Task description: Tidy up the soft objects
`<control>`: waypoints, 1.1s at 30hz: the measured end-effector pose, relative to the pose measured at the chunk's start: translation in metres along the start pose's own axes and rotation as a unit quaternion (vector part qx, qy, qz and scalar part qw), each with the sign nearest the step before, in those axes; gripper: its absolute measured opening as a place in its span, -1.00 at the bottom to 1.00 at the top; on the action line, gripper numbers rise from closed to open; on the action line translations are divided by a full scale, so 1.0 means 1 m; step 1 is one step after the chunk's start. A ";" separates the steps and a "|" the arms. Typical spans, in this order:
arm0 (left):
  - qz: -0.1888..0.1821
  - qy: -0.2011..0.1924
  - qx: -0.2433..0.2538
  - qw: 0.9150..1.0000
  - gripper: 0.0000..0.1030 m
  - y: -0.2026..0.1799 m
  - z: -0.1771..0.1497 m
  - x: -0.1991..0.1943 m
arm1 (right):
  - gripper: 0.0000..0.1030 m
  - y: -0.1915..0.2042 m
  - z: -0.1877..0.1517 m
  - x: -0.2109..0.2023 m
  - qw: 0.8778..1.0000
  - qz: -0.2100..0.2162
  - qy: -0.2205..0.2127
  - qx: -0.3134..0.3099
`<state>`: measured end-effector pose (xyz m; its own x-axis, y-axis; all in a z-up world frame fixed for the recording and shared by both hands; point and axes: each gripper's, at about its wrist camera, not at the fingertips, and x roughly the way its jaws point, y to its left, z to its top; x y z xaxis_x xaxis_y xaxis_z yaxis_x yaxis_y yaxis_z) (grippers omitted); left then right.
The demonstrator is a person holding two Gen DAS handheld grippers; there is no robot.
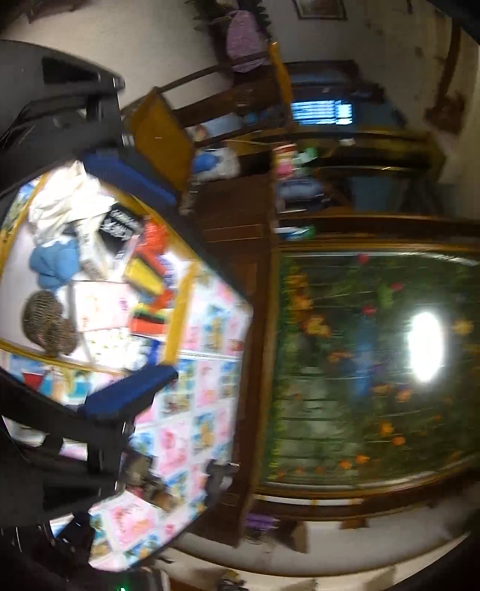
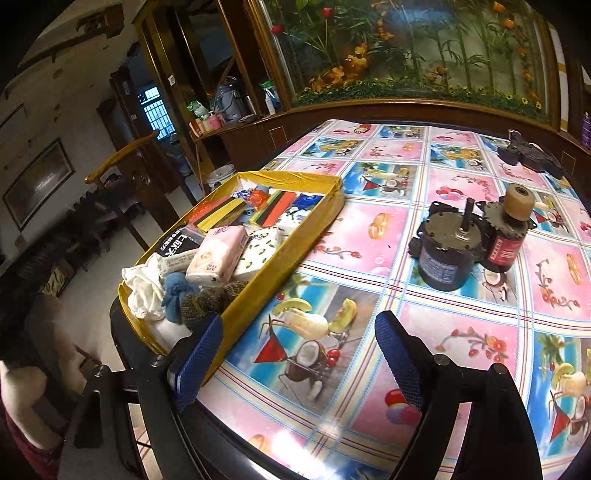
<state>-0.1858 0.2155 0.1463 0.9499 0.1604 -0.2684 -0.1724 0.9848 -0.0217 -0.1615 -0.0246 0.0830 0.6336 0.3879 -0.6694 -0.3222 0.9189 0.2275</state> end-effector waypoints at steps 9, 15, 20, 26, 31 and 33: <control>-0.077 0.040 -0.027 0.996 1.00 0.004 0.002 0.006 | 0.67 0.016 -0.029 -0.022 0.995 -0.035 -0.078 -0.046; -0.095 0.036 -0.007 0.995 1.00 -0.020 0.002 0.002 | 0.99 0.038 -0.055 -0.052 0.965 -0.130 -0.200 -0.110; -0.097 0.123 0.020 0.987 1.00 -0.041 -0.017 0.035 | 0.99 0.049 -0.065 -0.030 0.968 -0.132 -0.159 -0.141; -0.035 0.185 0.064 0.980 1.00 -0.066 -0.044 0.057 | 0.99 0.037 -0.058 -0.020 0.976 -0.120 -0.130 -0.130; -0.032 0.218 0.039 0.975 1.00 -0.060 -0.059 0.065 | 0.99 0.022 -0.051 -0.015 0.981 -0.114 -0.119 -0.103; -0.031 0.223 0.040 0.973 1.00 -0.061 -0.063 0.069 | 0.99 0.019 -0.050 -0.011 0.982 -0.115 -0.112 -0.097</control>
<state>-0.1266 0.1625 0.0688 0.7464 0.0732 -0.6614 -0.0812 0.9965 0.0186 -0.2097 -0.0150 0.0596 0.8377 0.1972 -0.5093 -0.2660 0.9618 -0.0651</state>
